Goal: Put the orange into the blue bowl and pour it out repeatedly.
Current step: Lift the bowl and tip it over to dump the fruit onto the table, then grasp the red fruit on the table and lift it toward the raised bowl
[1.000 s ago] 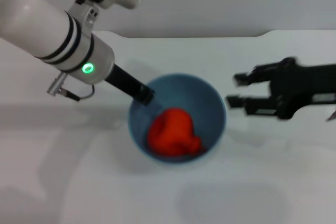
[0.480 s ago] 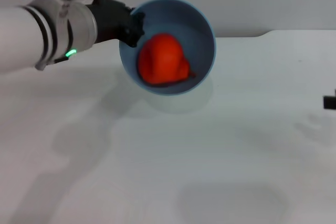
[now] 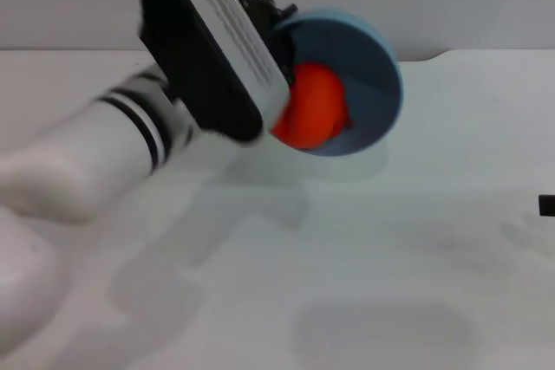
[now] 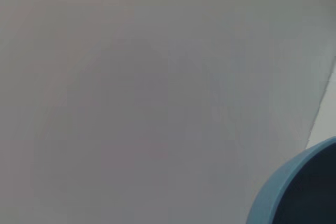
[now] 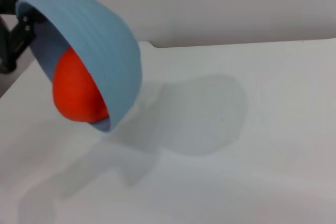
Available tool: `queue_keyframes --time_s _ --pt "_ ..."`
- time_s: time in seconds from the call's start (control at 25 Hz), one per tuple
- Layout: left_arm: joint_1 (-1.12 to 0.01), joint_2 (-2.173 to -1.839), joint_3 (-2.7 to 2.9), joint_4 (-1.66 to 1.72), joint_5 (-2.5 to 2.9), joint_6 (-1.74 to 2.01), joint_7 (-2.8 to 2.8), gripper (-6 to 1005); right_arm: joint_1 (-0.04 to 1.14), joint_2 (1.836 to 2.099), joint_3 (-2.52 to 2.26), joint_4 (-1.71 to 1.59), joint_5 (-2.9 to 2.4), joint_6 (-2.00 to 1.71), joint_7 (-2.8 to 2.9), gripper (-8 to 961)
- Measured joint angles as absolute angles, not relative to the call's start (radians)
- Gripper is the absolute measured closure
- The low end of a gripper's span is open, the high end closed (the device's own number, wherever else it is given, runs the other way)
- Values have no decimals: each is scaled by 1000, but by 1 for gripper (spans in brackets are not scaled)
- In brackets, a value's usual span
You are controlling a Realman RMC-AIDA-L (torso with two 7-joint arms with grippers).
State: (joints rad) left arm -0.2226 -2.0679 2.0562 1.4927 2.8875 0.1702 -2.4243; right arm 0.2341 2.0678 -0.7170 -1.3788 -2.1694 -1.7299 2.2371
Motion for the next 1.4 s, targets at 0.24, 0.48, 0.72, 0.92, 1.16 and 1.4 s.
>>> queue_keyframes --time_s 0.24,0.48,0.72,0.92,1.16,1.4 --pt "-191 -2076 2198 1269 2883 -330 -2089 999 230 2069 -707 -1378 -2171 -1748 2239 467" --pt "-223 -2078 2302 1086 2798 -629 -1819 1000 229 2070 -707 -1376 -2170 -1749 2255 467" --pt "-278 -2079 2400 993 2562 -759 -1614 999 239 2069 -710 -1366 -2167 -1745 2263 467" --pt "-277 -2075 2377 1114 2316 -698 -1631 999 264 2073 -718 -1362 -2167 -1747 2259 467" --pt "-222 -2067 2087 1415 1954 -76 -1641 1000 294 2073 -772 -1331 -2163 -1740 2245 467" --pt "-296 -2060 1713 1460 1942 609 -1976 999 347 2074 -854 -1286 -2162 -1730 2204 467"
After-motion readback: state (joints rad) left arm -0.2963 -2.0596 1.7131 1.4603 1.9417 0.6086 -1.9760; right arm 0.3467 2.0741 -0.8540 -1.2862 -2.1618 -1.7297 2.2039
